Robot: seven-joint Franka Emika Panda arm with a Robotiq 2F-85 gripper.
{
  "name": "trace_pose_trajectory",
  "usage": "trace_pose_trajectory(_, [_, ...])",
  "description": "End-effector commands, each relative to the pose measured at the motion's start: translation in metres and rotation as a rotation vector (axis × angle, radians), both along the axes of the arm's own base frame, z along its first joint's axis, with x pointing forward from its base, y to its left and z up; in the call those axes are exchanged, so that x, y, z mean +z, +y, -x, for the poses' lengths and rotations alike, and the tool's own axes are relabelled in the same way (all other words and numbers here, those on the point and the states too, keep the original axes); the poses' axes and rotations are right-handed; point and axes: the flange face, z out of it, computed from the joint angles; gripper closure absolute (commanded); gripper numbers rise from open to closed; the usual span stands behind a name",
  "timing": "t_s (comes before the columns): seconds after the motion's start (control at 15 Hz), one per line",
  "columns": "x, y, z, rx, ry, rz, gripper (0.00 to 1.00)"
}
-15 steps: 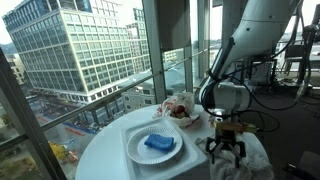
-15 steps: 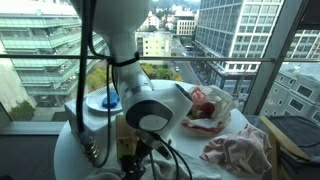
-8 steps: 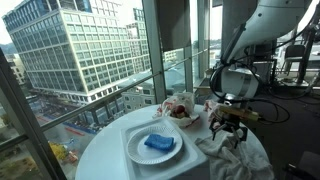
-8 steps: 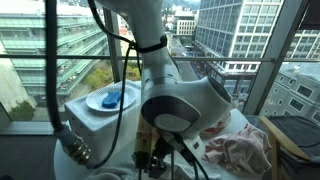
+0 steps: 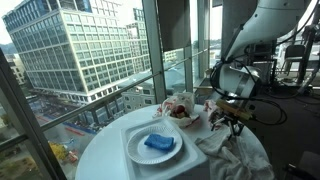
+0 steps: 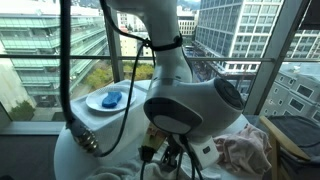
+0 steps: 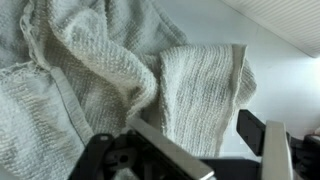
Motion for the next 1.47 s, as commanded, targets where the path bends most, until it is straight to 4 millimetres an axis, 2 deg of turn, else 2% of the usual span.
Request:
trace_pose_trajectory(0.0, [-0.010, -0.006, -0.015, -0.048, 0.025, 0.071, 0.03])
trace_pose_trajectory(0.07, [-0.014, -0.008, -0.017, -0.058, 0.033, 0.091, 0.00])
trace_pose_trajectory(0.2, [-0.015, -0.008, -0.024, -0.071, 0.034, 0.111, 0.03])
trace_pose_trajectory(0.27, [-0.014, -0.007, -0.030, -0.075, 0.029, 0.132, 0.08])
trace_pose_trajectory(0.33, [-0.014, -0.007, -0.035, -0.076, 0.032, 0.148, 0.28])
trace_pose_trajectory(0.4, [-0.014, -0.008, -0.041, -0.071, 0.039, 0.168, 0.29])
trace_pose_trajectory(0.67, [-0.019, -0.008, -0.053, -0.051, 0.099, 0.252, 0.59])
trace_pose_trajectory(0.73, [-0.019, -0.007, -0.053, -0.044, 0.121, 0.265, 0.30])
trace_pose_trajectory(0.8, [-0.019, -0.007, -0.054, -0.039, 0.128, 0.286, 0.24])
trace_pose_trajectory(0.93, [-0.021, -0.008, -0.060, -0.025, 0.135, 0.311, 0.22])
trace_pose_trajectory(1.13, [-0.025, -0.009, -0.070, -0.009, 0.130, 0.335, 0.56])
trace_pose_trajectory(1.4, [-0.034, -0.009, -0.078, 0.020, 0.138, 0.362, 0.87])
